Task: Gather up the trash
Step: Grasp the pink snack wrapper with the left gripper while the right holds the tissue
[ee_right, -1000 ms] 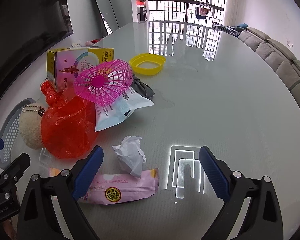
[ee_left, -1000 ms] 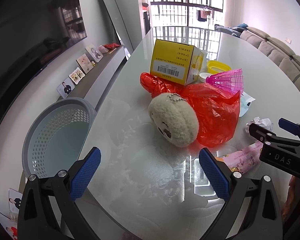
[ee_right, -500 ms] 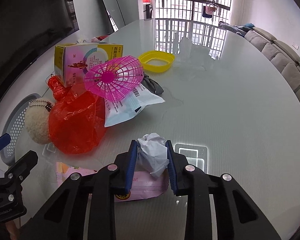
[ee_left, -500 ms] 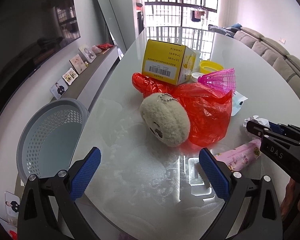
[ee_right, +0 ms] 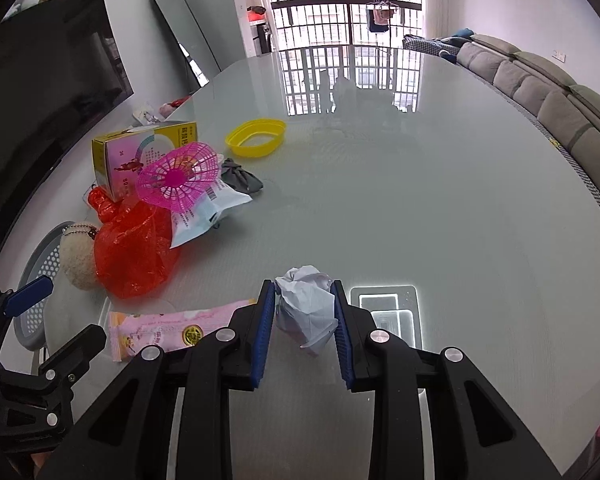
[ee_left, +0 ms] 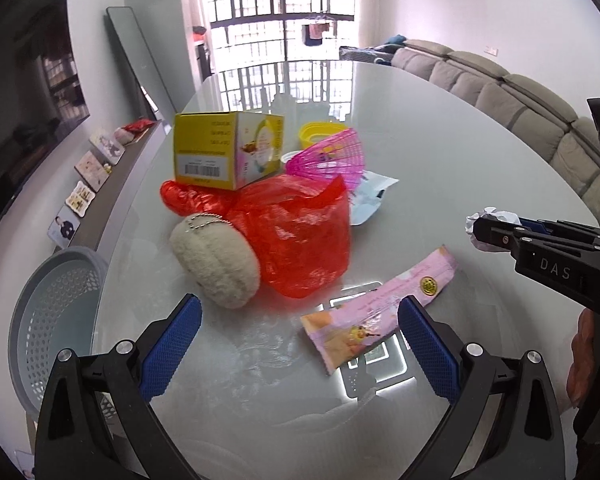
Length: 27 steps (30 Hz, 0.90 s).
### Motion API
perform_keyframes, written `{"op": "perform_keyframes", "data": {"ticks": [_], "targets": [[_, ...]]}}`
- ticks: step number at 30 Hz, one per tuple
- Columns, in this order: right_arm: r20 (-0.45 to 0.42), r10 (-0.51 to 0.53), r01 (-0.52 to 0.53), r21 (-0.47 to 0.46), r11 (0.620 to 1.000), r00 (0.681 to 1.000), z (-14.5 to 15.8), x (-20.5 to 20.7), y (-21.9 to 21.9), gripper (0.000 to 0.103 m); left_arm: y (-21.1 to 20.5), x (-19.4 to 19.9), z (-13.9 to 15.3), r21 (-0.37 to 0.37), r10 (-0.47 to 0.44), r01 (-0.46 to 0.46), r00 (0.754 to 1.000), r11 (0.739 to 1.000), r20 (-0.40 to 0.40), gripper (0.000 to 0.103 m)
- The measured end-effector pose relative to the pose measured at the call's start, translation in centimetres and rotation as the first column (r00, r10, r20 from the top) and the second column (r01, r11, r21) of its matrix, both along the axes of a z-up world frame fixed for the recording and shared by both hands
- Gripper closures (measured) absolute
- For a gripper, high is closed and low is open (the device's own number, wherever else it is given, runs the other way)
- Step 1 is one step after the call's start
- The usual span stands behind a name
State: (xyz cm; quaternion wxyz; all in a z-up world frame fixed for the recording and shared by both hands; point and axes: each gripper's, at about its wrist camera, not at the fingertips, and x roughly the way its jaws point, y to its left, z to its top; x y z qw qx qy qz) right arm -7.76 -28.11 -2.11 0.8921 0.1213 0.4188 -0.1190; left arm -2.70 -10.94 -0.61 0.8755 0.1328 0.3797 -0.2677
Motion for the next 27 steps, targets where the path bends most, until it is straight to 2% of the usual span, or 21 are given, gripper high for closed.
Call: {"op": "perform_keyframes", "data": {"ticks": [9,15,23,25,27], "targets": [[0.022,-0.051,0.051,0.037,0.998,0.998,0.4,-3.5,-2.7,0.075,-3.4,-0.5,-1.3,0.014,-0.129,0.130,0.990,0.991,-0.062,0.006],[0.030,-0.066,0.064,0.055,0.996,0.997,0.2,-4.2,-3.5,0.075,-5.4,-0.2,-2.7,0.049,-0.160,0.165,0.982,0.985,-0.100,0.006],[0.033,-0.088,0.085,0.081,0.993,0.996,-0.5,-5.7,-4.5,0.075,-7.1,0.5,-4.4,0.048,-0.177,0.186,0.974,0.981,-0.142,0.006],[0.032,-0.094,0.090,0.089,0.992,0.995,-0.7,-6.0,-4.8,0.075,-7.2,0.4,-4.7,0.049,-0.181,0.190,0.972,0.981,-0.150,0.008],[0.033,-0.097,0.094,0.094,0.991,0.995,-0.8,-6.0,-5.0,0.075,-7.6,0.1,-5.2,0.054,-0.181,0.191,0.971,0.980,-0.153,0.014]]}}
